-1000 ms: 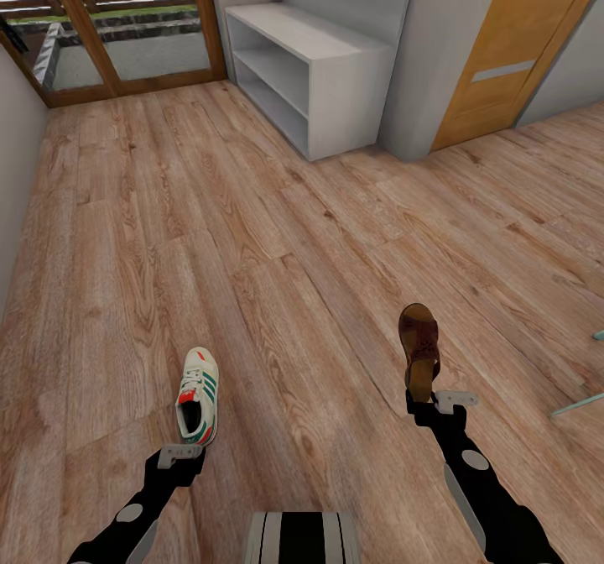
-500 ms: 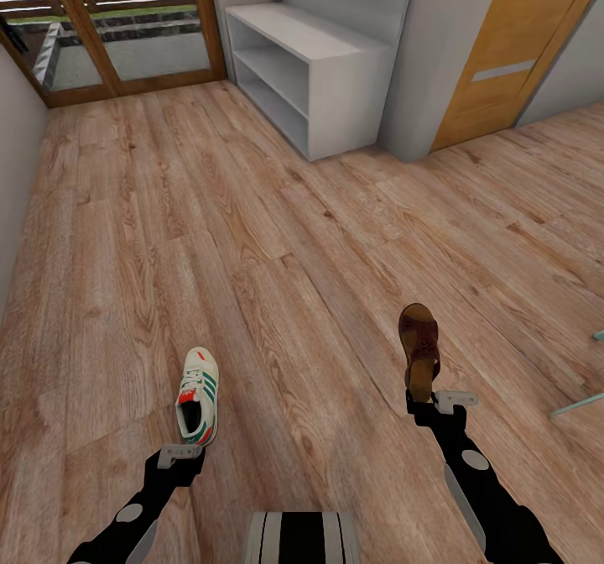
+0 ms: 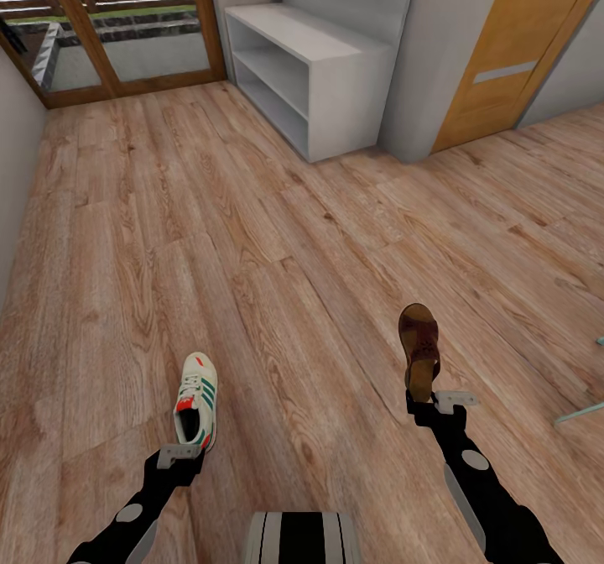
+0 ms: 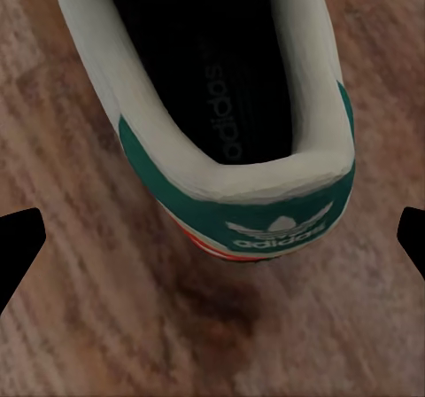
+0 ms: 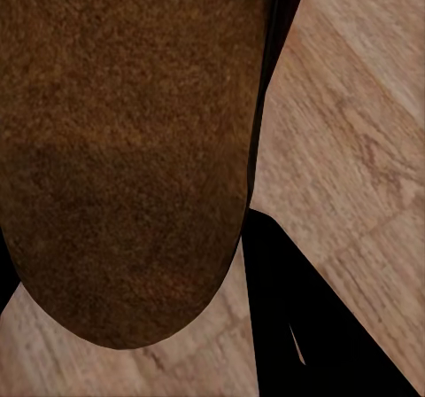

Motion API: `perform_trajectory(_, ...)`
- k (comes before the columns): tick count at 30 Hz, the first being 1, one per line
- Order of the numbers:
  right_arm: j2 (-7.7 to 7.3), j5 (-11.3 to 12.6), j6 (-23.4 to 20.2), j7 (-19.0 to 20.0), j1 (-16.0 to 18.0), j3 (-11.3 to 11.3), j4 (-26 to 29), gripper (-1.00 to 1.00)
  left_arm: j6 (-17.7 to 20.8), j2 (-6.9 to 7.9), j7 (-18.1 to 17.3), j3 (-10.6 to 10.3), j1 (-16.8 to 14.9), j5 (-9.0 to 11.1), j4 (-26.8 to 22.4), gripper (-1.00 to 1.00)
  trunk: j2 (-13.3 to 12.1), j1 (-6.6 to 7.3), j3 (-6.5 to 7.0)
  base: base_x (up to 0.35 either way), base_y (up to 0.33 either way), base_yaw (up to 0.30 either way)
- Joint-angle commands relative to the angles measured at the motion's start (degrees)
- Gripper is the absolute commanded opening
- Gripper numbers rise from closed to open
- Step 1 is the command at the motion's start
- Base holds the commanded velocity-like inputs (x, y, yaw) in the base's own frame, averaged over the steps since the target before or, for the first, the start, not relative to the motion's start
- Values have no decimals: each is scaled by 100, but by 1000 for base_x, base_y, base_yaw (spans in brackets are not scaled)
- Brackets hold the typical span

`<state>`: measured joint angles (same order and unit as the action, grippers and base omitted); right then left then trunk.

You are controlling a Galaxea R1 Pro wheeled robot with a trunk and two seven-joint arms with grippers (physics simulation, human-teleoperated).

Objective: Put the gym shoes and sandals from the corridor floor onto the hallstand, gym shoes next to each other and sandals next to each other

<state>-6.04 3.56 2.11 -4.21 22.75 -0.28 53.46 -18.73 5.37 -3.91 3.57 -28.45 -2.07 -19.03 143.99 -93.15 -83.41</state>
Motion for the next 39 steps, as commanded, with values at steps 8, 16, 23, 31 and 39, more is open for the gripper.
perform_trajectory(8,-2,57,16,-27,2,11,-3,-100,-29,-1,-41,39,-2,-28,4,100,1,1,-3,3,0,0)
perform_trajectory(16,-2,57,11,-27,2,11,-2,-100,-34,-1,-40,39,-2,-23,4,100,1,1,-3,21,0,0)
perform_trajectory(23,1,57,11,-27,2,11,-2,-100,-34,-7,-40,39,-2,-38,5,100,1,1,-3,103,0,0)
perform_trajectory(31,-1,57,9,-27,2,11,-2,-100,-34,-1,-42,39,-2,-31,4,100,1,1,-3,7,0,0)
perform_trajectory(39,4,57,9,-27,2,11,-2,-100,-34,-1,-43,39,-2,-15,-2,100,2,-2,-25,0,0,0)
